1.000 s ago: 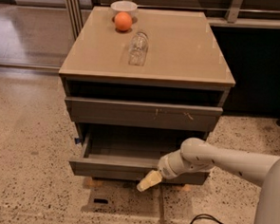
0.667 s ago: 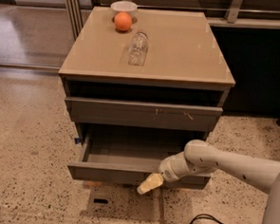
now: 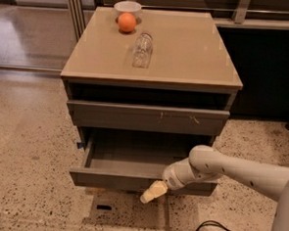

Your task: Open middle drawer

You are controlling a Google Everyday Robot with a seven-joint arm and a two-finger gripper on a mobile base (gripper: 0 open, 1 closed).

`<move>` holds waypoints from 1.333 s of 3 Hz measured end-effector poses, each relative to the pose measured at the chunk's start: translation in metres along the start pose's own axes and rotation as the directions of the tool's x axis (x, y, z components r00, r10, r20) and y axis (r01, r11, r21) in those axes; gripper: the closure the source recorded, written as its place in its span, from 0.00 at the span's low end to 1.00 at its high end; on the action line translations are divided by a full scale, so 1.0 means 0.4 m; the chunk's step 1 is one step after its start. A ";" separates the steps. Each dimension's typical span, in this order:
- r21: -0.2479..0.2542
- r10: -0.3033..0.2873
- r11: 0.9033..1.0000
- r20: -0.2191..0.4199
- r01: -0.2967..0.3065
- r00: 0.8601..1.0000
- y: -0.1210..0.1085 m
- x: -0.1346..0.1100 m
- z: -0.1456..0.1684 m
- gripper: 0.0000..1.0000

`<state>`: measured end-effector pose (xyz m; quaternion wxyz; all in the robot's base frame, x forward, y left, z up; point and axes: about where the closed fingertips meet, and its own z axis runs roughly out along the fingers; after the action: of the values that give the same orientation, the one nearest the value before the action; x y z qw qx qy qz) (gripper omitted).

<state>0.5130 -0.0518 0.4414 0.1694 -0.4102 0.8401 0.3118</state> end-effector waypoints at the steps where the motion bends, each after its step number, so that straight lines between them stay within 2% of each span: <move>1: -0.039 0.013 0.999 -0.022 -0.014 1.000 0.043 0.021 0.002 0.00; 2: -0.097 0.046 0.994 -0.058 -0.051 0.997 0.113 0.067 -0.007 0.00; 4: -0.123 0.050 0.991 -0.069 -0.059 0.996 0.135 0.079 -0.003 0.00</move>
Offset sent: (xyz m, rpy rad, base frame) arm -0.0942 -0.0002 0.0116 0.0266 0.2056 0.0569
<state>0.4508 -0.0456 0.4460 0.1071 -0.4070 0.8349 0.3547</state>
